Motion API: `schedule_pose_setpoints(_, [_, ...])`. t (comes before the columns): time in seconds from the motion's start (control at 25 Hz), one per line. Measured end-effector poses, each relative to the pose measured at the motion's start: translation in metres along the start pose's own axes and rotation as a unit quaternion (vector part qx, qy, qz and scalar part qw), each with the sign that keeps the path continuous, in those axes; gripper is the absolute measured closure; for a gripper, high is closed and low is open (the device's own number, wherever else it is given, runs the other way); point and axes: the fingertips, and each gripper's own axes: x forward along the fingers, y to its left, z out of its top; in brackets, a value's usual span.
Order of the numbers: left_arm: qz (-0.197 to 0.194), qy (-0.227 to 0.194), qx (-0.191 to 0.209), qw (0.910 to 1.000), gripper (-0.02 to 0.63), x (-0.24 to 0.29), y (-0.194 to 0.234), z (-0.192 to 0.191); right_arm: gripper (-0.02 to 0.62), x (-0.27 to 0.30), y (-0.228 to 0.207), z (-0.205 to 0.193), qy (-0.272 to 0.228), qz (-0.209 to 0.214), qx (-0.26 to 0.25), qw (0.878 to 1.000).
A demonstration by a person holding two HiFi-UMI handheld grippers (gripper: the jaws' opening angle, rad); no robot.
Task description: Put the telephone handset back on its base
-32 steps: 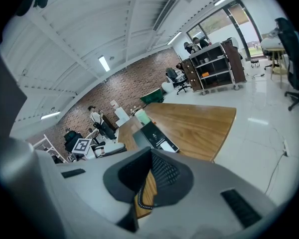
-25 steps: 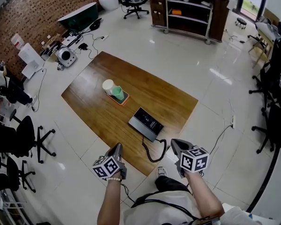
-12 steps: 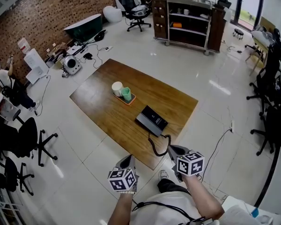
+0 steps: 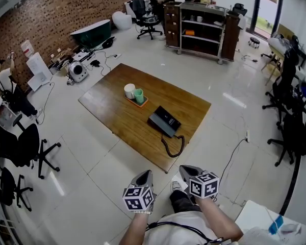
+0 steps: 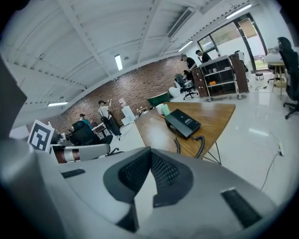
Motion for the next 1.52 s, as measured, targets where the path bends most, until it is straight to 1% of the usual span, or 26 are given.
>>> schedule_pose_setpoints(0.12, [0.000, 0.001, 0.000, 1.0000, 0.606, -0.015, -0.004, -0.011, 0.583, -0.016, 0.010, -0.017, -0.005, -0.011, 0.000, 1.000])
schedule_pose_setpoints(0.32, [-0.002, -0.008, -0.002, 1.0000, 0.606, -0.031, -0.013, -0.024, 0.582, -0.040, 0.013, -0.033, -0.019, -0.029, -0.005, 0.999])
schedule_pose_setpoints(0.44, [-0.006, -0.012, -0.007, 0.9999, 0.606, -0.038, -0.018, -0.031, 0.583, -0.051, 0.016, -0.039, -0.022, -0.033, -0.007, 0.999])
schedule_pose_setpoints(0.68, [-0.008, -0.016, 0.000, 0.9998, 0.606, -0.044, -0.027, -0.036, 0.583, -0.062, 0.020, -0.047, -0.019, -0.035, -0.017, 0.999])
schedule_pose_setpoints(1.08, [-0.013, -0.015, -0.017, 0.9996, 0.606, -0.042, -0.031, -0.037, 0.583, -0.066, 0.018, -0.041, -0.026, -0.033, -0.019, 0.999])
schedule_pose_setpoints(1.52, [-0.013, -0.013, -0.025, 0.9995, 0.606, -0.040, -0.035, -0.036, 0.583, -0.069, 0.012, -0.040, -0.026, -0.035, -0.017, 0.999])
